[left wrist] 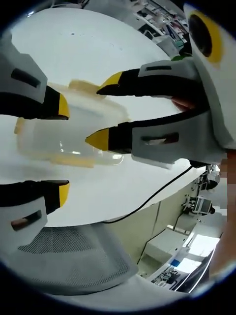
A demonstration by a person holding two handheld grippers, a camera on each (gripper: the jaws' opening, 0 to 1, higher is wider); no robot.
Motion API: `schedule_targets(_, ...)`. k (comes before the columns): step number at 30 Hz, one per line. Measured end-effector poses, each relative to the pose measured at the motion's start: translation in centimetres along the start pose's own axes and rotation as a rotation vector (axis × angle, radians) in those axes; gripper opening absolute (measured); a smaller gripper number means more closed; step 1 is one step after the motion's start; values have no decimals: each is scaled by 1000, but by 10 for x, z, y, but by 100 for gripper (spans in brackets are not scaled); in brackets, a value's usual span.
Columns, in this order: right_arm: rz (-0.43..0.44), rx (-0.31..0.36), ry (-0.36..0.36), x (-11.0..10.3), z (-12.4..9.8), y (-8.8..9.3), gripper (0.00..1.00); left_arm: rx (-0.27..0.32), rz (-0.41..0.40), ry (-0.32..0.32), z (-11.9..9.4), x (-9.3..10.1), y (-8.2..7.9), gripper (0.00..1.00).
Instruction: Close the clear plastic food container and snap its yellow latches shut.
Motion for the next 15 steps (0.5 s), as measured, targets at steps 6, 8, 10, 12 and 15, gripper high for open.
schedule_targets(6,-7,-3,3,4,2,-1,44,-11,19,-16,1,2,0,49)
schedule_targets(8,-10,-8,2,5,3,-1,44,-15,24,-25,1,2,0,50)
schedule_targets(10,-12,-13,-3,6,5,0,45,-17,31,-35,2,3,1,50)
schedule_targets(12,-13,-21,-10,7,7,1,45,-16,38,-43,2,4,1,51)
schedule_targets(15,-19,-31,-18,9,9,1,47,-15,48,-58,2,6,2,52)
Point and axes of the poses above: the point that each gripper's makers call its tool centre point, and the gripper's own axes: z roughly forward along the fingers, x roughly to its right, y roughly out of its underside, the point moved 3 cm from there along -z, roughly backward along the fingers, and after that the axes turned 12 degrees about z, right-handed, at the moved point
